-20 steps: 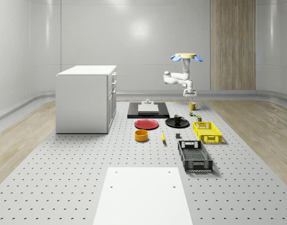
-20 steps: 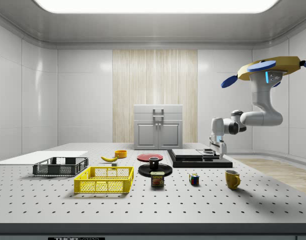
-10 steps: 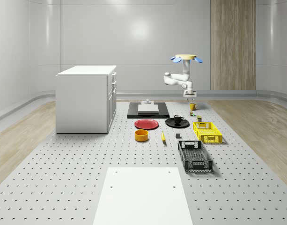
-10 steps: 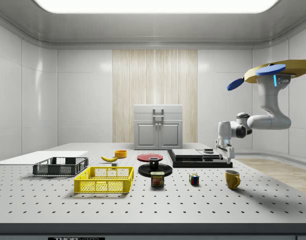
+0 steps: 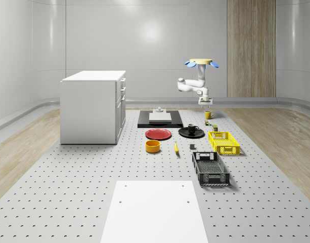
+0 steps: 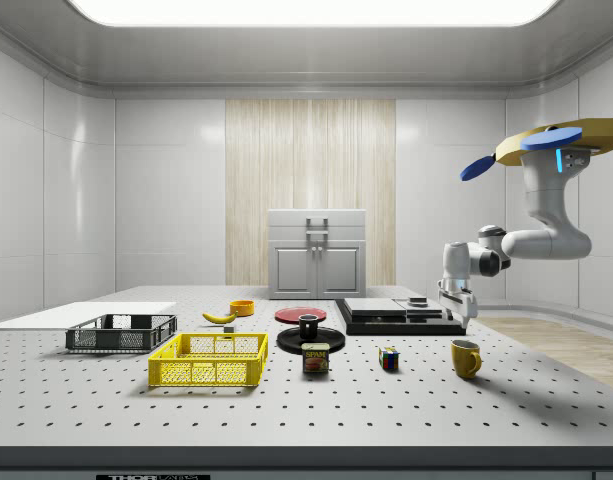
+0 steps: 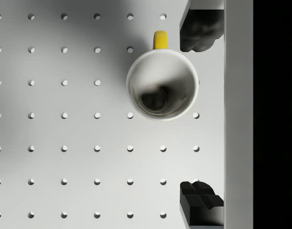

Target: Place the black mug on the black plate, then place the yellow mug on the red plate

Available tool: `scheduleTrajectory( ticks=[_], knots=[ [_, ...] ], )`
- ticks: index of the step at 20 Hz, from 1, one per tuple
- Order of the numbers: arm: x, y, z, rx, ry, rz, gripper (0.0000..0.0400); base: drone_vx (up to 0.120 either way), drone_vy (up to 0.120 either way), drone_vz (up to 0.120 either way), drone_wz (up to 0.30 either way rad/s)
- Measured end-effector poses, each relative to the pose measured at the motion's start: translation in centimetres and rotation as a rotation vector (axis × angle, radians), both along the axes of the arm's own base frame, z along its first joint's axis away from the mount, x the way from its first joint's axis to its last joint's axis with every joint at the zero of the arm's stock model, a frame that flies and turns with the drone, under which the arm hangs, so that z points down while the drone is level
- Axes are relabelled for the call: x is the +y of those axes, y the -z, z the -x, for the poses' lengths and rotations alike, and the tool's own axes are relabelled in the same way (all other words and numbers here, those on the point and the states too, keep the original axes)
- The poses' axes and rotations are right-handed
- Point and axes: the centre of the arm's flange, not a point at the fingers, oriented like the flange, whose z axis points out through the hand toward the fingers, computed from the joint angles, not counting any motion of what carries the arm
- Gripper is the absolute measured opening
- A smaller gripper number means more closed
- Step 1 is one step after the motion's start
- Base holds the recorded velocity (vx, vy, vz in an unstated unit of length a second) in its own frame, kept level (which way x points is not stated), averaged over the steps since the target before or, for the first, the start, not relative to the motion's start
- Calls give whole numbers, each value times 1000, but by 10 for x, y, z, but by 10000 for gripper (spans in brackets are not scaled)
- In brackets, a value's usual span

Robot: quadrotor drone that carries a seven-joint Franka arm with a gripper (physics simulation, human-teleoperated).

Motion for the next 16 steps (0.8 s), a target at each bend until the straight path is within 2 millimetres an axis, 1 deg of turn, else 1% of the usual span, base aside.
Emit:
scheduleTrajectory(
  ticks=[3, 8, 11, 16],
  knots=[
    [0, -4, 0, 0, 0, 0, 400, 0, 0, 0, 0],
    [0, -22, 0, 0, 0, 0, 400, 0, 0, 0, 0],
    [0, -31, 0, 0, 0, 0, 400, 0, 0, -107, 0],
    [0, -46, 0, 0, 0, 0, 400, 0, 0, 0, 0]
  ],
)
